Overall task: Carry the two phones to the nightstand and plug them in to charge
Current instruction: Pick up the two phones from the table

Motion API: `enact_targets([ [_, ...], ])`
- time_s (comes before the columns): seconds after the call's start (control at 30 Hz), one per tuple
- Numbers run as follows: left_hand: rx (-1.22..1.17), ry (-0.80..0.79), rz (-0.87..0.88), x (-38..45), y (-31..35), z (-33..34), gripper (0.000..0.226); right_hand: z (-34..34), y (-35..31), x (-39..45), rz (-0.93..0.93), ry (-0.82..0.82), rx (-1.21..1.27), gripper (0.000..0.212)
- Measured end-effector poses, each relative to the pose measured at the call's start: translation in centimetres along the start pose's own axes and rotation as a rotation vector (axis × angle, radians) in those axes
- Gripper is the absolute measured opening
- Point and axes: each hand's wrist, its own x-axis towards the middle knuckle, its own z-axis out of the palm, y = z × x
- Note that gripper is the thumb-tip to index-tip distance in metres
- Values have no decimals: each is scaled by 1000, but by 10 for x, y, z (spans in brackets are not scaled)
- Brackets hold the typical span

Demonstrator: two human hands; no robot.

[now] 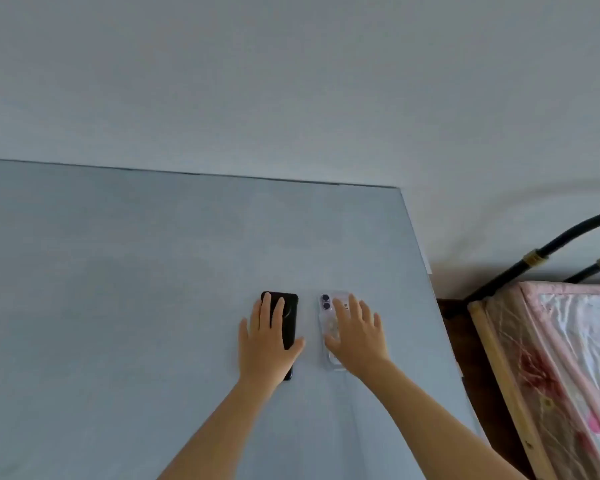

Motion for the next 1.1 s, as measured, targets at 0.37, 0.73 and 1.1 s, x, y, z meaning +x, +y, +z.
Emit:
enact_targets([
  [0.37,-83,35,-170,1,4,15,83,28,-12,11,208,-68,200,97],
  [0.73,-96,25,-206,5,10,0,68,20,-15,8,252,-39,185,72],
  [1.1,-96,80,-180,6,20,-28,70,-15,5,2,300,44,351,58],
])
